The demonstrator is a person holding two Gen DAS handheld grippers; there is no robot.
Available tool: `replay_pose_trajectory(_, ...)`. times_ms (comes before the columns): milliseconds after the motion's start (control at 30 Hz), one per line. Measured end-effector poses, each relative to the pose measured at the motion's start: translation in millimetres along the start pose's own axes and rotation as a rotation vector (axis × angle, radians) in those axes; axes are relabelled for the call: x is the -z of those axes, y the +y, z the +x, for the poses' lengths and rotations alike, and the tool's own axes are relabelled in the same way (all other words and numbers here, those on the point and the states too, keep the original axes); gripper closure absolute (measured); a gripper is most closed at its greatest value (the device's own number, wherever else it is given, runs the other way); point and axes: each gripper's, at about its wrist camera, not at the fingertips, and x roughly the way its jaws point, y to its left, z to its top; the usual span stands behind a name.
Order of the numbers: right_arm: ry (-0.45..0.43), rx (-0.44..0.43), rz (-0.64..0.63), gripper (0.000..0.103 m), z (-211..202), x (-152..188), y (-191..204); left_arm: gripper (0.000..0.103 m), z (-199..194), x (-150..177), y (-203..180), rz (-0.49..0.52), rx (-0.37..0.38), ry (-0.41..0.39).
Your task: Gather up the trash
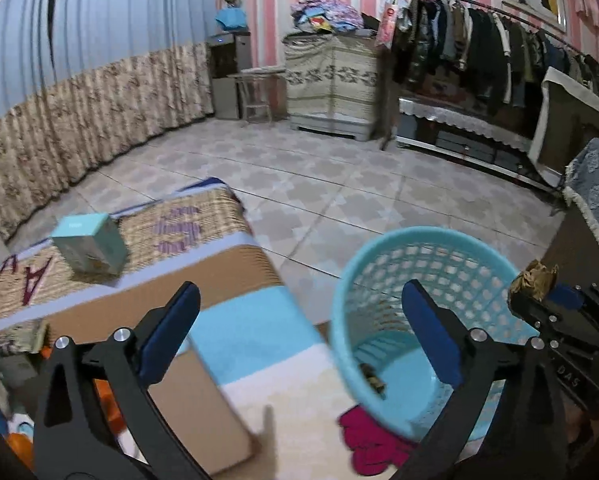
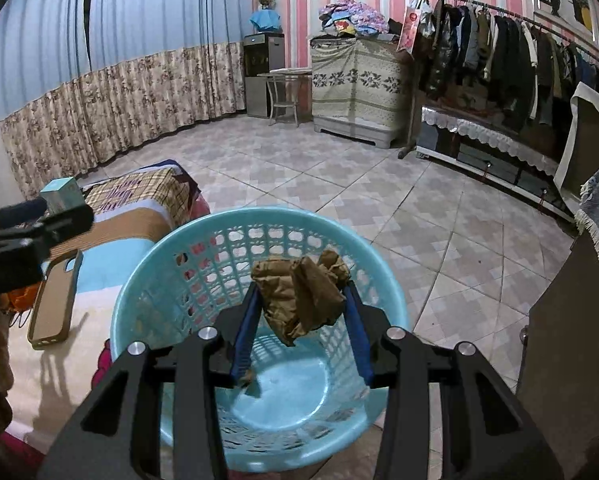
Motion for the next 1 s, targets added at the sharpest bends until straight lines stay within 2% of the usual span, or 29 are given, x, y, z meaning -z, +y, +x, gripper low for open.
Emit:
replay_pose_trajectory(167,0.009,-0.004,0.001,0.059,8,-1,8,0.006,-4,0,16,-0.042,-0.03,0.012)
replay_pose_trajectory(200,0.012,-0.001,0.006,0.055,10,-3,9,0.006,-4,1,19,-0.047,-0.027,0.014)
replay_pose_trajectory(267,0.016,0.007,0.016,0.027,11,-5,8,0.006,-7,2,21,-0.049,-0.029,0.012)
replay_pose_trajectory(400,0.015,0.025,0.031,0.021,9,-7,4,0.006,-16,6,25,-0.049,-0.037,-0.002)
replay_pose_trajectory(467,0.003,0.035,0.039,0.013,3,-7,6,0.006,-23,10,28,-0.042,-0.044,-0.008)
replay_pose_trajectory(567,-0.02,0.041,0.026,0.009,-9,-5,17,0.006,-36,18,36,-0.029,-0.069,-0.021)
replay_pose_trajectory(700,-0.053,0.048,-0.01,0.009,-28,0,45,0.005,-63,31,62,-0.034,-0.113,-0.044)
replay_pose_trajectory(1000,-0.114,-0.051,-0.085,0.007,-63,14,128,0.005,-120,70,152,-0.118,-0.256,-0.048)
